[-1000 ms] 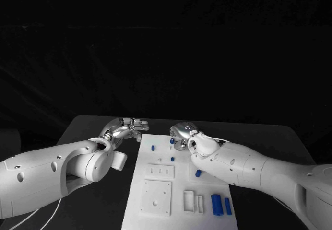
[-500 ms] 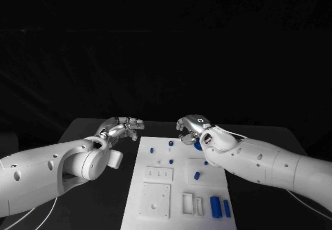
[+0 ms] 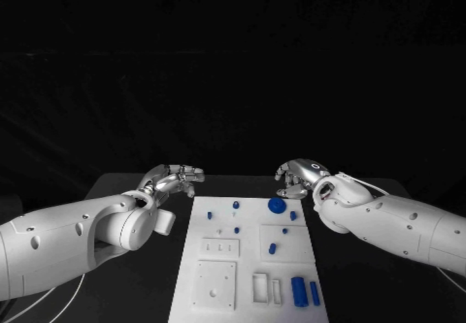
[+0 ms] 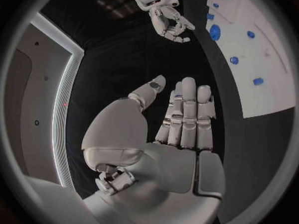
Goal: Assemble the parts on the task board
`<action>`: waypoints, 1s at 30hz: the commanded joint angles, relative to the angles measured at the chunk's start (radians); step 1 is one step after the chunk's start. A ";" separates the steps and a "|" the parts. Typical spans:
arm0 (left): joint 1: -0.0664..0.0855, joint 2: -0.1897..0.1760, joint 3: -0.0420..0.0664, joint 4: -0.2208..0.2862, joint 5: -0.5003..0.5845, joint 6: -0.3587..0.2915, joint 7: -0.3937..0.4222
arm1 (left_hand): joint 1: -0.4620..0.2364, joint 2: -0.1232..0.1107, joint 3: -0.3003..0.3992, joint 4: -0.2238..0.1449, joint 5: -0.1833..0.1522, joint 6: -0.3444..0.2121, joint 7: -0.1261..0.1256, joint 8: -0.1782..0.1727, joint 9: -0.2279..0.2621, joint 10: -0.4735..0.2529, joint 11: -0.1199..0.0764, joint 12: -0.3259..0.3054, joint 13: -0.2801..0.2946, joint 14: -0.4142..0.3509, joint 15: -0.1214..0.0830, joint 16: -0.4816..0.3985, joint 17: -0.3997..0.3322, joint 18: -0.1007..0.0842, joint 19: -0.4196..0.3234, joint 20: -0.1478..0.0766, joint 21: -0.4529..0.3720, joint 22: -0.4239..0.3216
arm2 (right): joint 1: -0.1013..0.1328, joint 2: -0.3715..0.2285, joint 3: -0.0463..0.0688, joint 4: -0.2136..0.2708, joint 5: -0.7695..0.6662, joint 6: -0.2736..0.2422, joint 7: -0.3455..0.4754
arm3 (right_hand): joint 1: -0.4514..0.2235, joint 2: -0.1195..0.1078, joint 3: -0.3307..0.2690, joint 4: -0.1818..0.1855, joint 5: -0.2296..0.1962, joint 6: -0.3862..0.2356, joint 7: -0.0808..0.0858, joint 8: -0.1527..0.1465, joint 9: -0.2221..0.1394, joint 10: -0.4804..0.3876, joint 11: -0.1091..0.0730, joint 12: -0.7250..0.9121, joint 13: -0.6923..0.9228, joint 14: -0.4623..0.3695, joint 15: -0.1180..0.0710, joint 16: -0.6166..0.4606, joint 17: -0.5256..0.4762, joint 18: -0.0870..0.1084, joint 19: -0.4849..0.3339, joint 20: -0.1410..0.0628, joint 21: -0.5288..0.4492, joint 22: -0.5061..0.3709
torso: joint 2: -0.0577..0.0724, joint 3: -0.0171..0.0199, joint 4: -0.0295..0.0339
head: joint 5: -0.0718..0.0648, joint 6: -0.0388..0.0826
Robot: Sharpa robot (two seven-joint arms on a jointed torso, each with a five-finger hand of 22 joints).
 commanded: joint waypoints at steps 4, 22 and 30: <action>0.000 0.002 0.000 0.001 -0.005 0.022 0.009 | -0.008 -0.004 0.004 0.000 -0.006 0.003 -0.003 -0.002 0.001 -0.001 0.001 0.000 0.001 0.005 -0.005 0.005 -0.002 0.042 0.002 -0.006 0.003 0.010 | -0.002 0.020 0.000 -0.053 0.060 0.122 0.029 | -0.031 0.014 -0.009 0.007 0.036 -0.034 0.019 -0.030 -0.006 -0.095 0.013 0.513 0.482 -0.024 0.011 0.078 0.086 0.099 0.002 -0.019 0.069 0.026 | -0.003 0.0132 -0.0112 | 0.001 -0.002; -0.002 0.010 0.000 -0.001 -0.006 0.026 0.008 | -0.009 -0.004 0.004 0.000 -0.007 0.002 -0.003 -0.003 0.002 -0.004 0.002 -0.003 0.000 0.004 -0.004 0.005 -0.003 0.042 0.001 -0.006 0.004 0.009 | -0.049 0.090 -0.011 -0.151 0.067 0.157 0.043 | -0.050 0.025 -0.027 0.013 0.043 -0.057 0.020 -0.041 -0.014 -0.047 0.014 0.599 0.542 -0.034 0.013 0.097 0.125 0.099 -0.009 -0.032 0.111 0.024 | -0.002 0.0092 -0.0076 | -0.005 -0.008; -0.002 0.012 0.000 -0.003 -0.006 0.028 0.007 | -0.010 -0.004 0.004 0.000 -0.007 0.001 -0.003 -0.004 0.002 -0.005 0.002 -0.004 0.000 0.004 -0.003 0.006 -0.003 0.041 0.001 -0.006 0.004 0.009 | -0.065 0.113 -0.013 -0.187 0.087 0.140 0.045 | -0.051 0.029 -0.027 0.016 0.029 -0.064 0.019 -0.043 -0.015 -0.051 0.013 0.599 0.542 -0.035 0.012 0.096 0.133 0.099 -0.015 -0.033 0.119 0.023 | -0.002 0.0086 -0.0084 | -0.002 -0.012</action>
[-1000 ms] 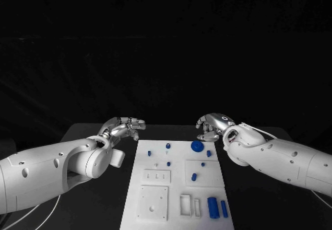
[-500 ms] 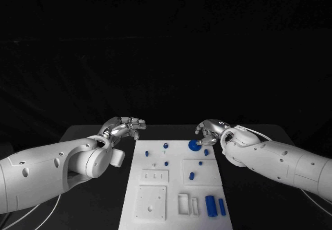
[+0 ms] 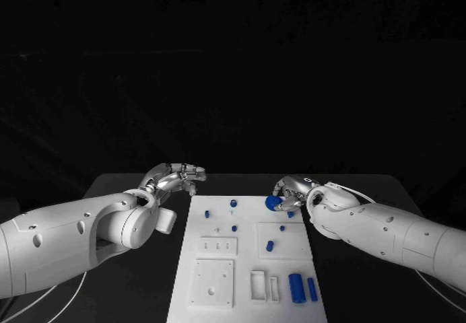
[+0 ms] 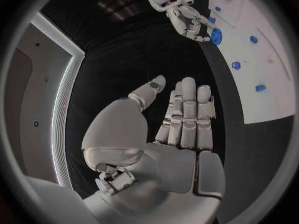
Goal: Assemble the parts on the task board
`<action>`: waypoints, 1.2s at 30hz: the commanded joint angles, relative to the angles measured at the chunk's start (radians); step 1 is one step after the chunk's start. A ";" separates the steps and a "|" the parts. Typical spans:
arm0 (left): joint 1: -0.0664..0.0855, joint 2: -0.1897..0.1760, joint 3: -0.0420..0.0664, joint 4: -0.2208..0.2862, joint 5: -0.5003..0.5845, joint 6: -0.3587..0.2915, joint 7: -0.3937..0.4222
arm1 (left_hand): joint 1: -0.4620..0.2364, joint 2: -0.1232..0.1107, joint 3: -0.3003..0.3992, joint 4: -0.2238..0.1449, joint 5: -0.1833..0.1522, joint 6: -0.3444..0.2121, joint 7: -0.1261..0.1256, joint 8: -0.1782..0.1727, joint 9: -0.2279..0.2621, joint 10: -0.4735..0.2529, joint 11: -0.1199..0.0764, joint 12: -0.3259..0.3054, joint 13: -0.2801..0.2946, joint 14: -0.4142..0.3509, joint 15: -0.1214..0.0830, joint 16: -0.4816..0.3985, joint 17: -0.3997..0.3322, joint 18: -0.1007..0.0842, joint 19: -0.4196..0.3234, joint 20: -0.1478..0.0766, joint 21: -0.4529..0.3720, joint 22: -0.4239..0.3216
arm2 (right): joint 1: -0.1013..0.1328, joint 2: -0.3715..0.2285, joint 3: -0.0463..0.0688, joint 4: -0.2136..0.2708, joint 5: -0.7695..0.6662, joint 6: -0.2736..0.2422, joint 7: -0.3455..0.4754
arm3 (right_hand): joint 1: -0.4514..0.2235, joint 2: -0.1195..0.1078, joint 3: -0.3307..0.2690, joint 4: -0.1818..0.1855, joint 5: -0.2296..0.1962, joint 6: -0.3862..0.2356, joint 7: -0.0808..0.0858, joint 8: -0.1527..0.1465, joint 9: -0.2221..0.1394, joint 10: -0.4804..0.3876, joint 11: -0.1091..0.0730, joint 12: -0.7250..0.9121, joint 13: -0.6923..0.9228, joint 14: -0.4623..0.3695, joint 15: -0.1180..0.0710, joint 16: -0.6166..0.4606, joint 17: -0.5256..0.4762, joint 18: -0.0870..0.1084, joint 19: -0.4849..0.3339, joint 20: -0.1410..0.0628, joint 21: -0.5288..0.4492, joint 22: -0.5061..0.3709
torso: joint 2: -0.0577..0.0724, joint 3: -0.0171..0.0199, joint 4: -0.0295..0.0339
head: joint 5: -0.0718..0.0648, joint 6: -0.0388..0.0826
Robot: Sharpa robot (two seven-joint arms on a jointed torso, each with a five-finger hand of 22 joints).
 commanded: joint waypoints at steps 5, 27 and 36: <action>0.000 0.003 0.001 0.001 -0.005 0.018 0.006 | -0.010 -0.004 0.004 0.000 -0.007 0.001 -0.003 -0.004 0.001 -0.005 0.003 -0.004 0.000 0.004 -0.003 0.006 -0.001 0.041 0.001 -0.006 0.005 0.009 | -0.003 0.014 0.000 -0.025 0.040 0.018 0.013 | -0.006 0.007 -0.004 0.002 -0.012 -0.011 0.001 -0.005 -0.002 0.000 -0.002 0.005 0.079 -0.008 0.002 0.002 0.005 0.113 -0.008 -0.006 0.009 0.022 | -0.001 -0.0018 0.0002 | 0.000 -0.001; 0.001 0.003 0.001 0.005 -0.005 0.025 0.002 | -0.012 -0.003 0.004 0.001 -0.007 0.001 -0.002 -0.004 0.001 -0.005 0.003 -0.005 0.001 0.004 -0.003 0.006 -0.002 0.041 0.000 -0.006 0.005 0.009 | -0.009 0.045 -0.003 -0.078 0.040 0.047 0.010 | -0.017 0.023 0.001 0.020 -0.011 -0.007 0.000 -0.001 -0.001 0.000 -0.002 0.007 0.080 -0.007 0.002 -0.002 0.015 0.113 -0.013 -0.006 0.017 0.021 | 0.000 -0.0001 -0.0005 | 0.007 -0.009; 0.001 0.004 0.001 0.009 -0.005 0.026 0.001 | -0.012 -0.003 0.004 0.001 -0.008 0.001 -0.002 -0.005 0.001 -0.005 0.003 -0.005 0.001 0.005 -0.003 0.007 -0.002 0.041 0.000 -0.007 0.006 0.009 | -0.010 0.052 -0.008 -0.085 0.021 0.049 0.002 | -0.022 0.031 0.004 0.028 -0.009 0.009 -0.004 0.010 0.002 0.005 -0.006 0.010 0.080 -0.005 -0.002 -0.004 0.021 0.113 -0.016 -0.005 0.024 0.021 | 0.000 -0.0006 -0.0002 | 0.007 -0.011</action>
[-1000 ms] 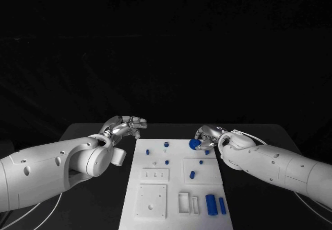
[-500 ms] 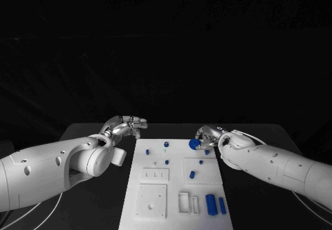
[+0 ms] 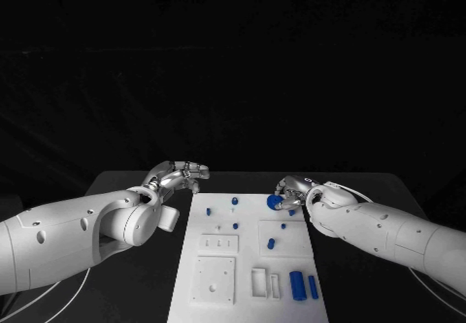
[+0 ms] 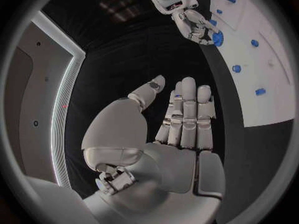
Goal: Assemble the parts on the task board
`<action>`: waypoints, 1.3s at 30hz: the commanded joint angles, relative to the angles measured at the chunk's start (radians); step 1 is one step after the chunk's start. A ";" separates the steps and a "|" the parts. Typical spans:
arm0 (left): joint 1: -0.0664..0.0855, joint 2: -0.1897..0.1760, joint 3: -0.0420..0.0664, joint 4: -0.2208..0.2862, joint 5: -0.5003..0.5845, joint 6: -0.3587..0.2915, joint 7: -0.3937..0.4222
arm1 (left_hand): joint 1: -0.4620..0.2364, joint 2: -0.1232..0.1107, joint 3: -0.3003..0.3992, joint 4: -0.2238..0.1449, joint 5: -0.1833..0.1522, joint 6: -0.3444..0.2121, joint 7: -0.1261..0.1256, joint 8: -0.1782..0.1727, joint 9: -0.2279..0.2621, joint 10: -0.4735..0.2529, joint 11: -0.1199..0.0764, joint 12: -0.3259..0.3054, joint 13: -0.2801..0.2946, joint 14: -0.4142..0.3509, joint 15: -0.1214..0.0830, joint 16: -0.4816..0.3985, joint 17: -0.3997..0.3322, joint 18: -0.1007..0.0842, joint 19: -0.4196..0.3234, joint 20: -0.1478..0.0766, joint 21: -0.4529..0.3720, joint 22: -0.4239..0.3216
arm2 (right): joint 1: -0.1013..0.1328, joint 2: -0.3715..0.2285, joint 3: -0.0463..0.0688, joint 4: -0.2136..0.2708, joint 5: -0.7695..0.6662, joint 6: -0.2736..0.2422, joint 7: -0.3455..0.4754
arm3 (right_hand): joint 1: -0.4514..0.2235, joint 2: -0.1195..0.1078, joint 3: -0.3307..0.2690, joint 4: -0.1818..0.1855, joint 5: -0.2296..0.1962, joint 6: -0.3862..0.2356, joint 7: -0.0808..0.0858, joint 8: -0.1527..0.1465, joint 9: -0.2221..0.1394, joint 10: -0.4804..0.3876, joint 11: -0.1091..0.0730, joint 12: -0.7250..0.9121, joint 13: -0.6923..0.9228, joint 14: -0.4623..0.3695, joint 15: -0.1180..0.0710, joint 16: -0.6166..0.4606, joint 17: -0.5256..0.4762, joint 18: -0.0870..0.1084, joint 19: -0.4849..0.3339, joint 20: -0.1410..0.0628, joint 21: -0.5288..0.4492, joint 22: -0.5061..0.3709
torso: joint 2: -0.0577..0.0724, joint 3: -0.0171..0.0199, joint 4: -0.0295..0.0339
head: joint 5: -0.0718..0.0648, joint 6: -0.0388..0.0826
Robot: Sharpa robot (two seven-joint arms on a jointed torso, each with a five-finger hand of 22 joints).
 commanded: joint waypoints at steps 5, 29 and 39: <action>0.001 0.002 0.001 0.003 -0.003 0.026 0.005 | -0.007 0.003 0.005 0.001 -0.004 0.000 -0.002 -0.005 0.002 -0.003 0.005 -0.006 0.001 0.005 -0.003 0.008 -0.001 0.041 -0.001 -0.009 0.006 0.009 | -0.004 0.003 -0.005 -0.001 -0.044 0.033 -0.013 | 0.001 0.013 0.000 0.006 -0.005 0.024 -0.004 0.014 0.004 0.016 -0.009 0.013 0.085 -0.003 -0.005 -0.004 0.008 0.118 -0.007 -0.001 0.011 0.021 | -0.001 -0.0007 0.0006 | 0.005 -0.007; 0.001 0.001 0.001 -0.001 -0.003 0.023 0.004 | -0.001 0.004 0.008 -0.001 -0.005 -0.001 -0.002 -0.007 0.003 -0.004 0.004 -0.008 0.002 0.012 -0.004 0.014 -0.003 0.043 0.006 -0.010 0.011 0.007 | -0.007 0.003 -0.024 0.039 -0.222 -0.051 -0.063 | -0.001 0.024 0.061 -0.005 -0.099 0.167 -0.031 0.074 0.027 0.051 -0.034 0.038 0.100 0.005 -0.028 -0.018 0.039 0.118 -0.011 0.001 0.036 0.015 | -0.002 0.0004 -0.0029 | 0.011 -0.010; 0.001 -0.001 0.001 0.000 -0.003 0.020 0.005 | 0.001 0.004 0.009 -0.003 -0.005 0.001 -0.002 -0.006 0.003 -0.004 0.004 -0.008 0.002 0.012 -0.005 0.014 -0.003 0.044 0.006 -0.010 0.012 0.007 | -0.007 -0.003 -0.025 0.066 -0.248 -0.158 -0.075 | -0.003 0.002 0.073 0.026 -0.088 0.176 -0.035 0.076 0.032 0.066 -0.038 0.052 0.109 0.007 -0.033 -0.022 0.045 0.118 -0.006 -0.003 0.038 0.013 | -0.001 0.0013 -0.0023 | 0.013 -0.007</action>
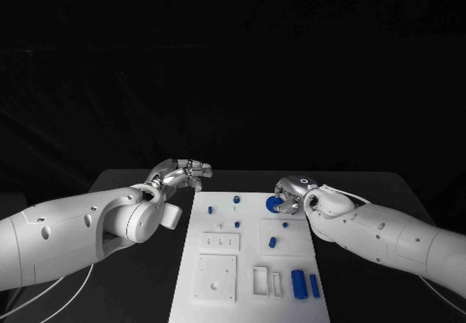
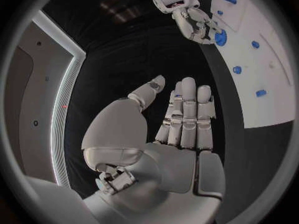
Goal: Assemble the parts on the task board
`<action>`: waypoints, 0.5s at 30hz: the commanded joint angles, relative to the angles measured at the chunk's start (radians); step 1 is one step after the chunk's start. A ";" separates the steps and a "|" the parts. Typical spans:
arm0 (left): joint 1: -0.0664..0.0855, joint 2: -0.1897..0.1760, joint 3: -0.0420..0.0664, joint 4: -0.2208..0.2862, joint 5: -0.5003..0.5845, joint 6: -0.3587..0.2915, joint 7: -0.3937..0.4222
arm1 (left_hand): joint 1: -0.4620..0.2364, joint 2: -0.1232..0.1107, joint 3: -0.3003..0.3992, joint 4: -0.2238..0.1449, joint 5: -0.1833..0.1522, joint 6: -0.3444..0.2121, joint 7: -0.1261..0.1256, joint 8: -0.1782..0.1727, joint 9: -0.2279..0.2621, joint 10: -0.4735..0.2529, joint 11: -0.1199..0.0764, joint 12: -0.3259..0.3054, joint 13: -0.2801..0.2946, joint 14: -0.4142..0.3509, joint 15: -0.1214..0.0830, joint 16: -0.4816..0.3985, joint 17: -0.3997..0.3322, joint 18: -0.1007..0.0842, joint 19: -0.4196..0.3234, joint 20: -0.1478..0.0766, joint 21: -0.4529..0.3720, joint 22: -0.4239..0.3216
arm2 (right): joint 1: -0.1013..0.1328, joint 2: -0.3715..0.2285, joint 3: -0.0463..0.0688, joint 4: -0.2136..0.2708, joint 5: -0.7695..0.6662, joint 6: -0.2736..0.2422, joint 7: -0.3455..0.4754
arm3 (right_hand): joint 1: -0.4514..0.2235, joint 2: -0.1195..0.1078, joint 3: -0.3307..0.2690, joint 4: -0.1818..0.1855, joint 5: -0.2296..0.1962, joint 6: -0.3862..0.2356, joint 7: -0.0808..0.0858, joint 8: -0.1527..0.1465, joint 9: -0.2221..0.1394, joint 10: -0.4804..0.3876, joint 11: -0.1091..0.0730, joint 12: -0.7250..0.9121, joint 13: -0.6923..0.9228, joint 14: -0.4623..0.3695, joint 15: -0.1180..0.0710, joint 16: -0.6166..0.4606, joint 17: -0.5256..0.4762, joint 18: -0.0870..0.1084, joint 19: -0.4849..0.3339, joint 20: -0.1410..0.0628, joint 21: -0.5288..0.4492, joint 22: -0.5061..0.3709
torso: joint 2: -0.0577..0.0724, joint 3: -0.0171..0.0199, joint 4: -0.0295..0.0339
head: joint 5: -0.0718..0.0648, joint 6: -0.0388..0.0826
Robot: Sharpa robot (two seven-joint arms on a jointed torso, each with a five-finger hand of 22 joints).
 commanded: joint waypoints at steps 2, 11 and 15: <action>0.001 -0.001 0.001 0.001 -0.003 0.012 0.006 | 0.001 0.004 0.006 0.000 -0.005 0.001 -0.002 -0.002 0.001 0.000 0.004 -0.004 0.001 0.008 -0.001 0.006 -0.001 0.044 -0.001 -0.006 0.004 0.006 | -0.001 -0.008 0.000 0.024 -0.050 -0.108 -0.020 | 0.001 -0.016 0.003 0.020 0.008 0.019 -0.007 0.004 0.023 0.011 -0.002 0.008 0.111 0.001 -0.008 -0.007 0.004 0.119 0.007 -0.004 0.007 0.013 | 0.000 0.0004 0.0010 | -0.001 0.001; 0.001 -0.003 0.001 0.000 -0.003 0.009 0.006 | 0.002 0.004 0.006 0.000 -0.004 0.002 -0.003 -0.002 0.001 0.000 0.004 -0.004 0.002 0.008 -0.001 0.006 -0.001 0.044 -0.001 -0.006 0.005 0.006 | 0.004 -0.018 0.014 0.082 -0.105 -0.158 -0.040 | 0.003 -0.034 0.006 0.038 0.011 0.025 -0.010 0.005 0.027 0.018 -0.005 0.013 0.115 0.003 -0.011 -0.009 0.008 0.119 0.010 -0.007 0.009 0.013 | 0.000 0.0000 0.0002 | 0.000 0.005; 0.001 -0.004 0.001 0.002 -0.003 0.009 0.006 | 0.002 0.004 0.006 -0.001 -0.004 0.002 -0.003 -0.002 0.002 0.000 0.004 -0.004 0.002 0.008 -0.001 0.006 -0.002 0.044 -0.001 -0.006 0.005 0.006 | 0.005 -0.015 0.015 0.113 -0.133 -0.164 -0.050 | 0.010 -0.036 0.011 0.042 0.009 0.027 -0.011 0.005 0.029 0.020 -0.006 0.015 0.116 0.004 -0.012 -0.011 0.010 0.119 0.011 -0.008 0.010 0.012 | 0.000 0.0002 0.0016 | 0.001 0.007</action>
